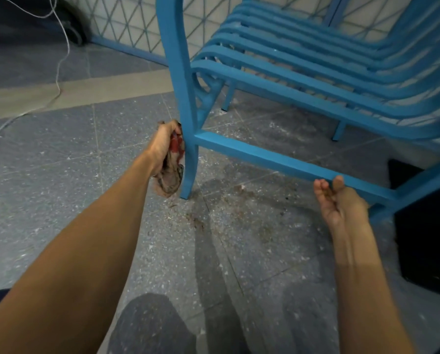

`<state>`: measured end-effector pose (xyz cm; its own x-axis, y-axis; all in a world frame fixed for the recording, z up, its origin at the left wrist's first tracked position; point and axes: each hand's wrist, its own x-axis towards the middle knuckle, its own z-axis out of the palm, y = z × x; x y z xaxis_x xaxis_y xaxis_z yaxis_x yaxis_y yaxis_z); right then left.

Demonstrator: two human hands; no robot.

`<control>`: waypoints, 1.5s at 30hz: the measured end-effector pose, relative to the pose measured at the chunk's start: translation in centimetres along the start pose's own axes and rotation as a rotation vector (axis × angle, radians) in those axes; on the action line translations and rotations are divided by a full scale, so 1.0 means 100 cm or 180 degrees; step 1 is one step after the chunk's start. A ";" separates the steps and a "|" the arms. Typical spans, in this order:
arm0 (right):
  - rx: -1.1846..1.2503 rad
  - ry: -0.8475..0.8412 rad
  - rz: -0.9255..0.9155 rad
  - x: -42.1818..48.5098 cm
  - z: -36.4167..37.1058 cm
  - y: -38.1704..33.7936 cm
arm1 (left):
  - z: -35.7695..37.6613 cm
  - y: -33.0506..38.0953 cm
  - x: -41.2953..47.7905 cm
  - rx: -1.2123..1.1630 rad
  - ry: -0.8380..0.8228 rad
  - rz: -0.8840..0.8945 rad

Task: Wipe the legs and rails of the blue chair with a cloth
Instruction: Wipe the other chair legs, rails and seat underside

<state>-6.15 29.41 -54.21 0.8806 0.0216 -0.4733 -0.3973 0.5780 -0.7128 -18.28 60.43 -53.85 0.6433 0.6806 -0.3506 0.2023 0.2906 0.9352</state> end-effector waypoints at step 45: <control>-0.0690 -0.1001 0.0463 -0.007 0.029 0.023 | 0.100 -0.034 -0.091 0.1268 -0.1411 0.0655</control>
<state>-6.94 33.09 -53.95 0.8339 0.3583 -0.4197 -0.5391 0.3660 -0.7586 -17.49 46.49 -53.38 0.9259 0.3277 -0.1878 0.2465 -0.1476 0.9578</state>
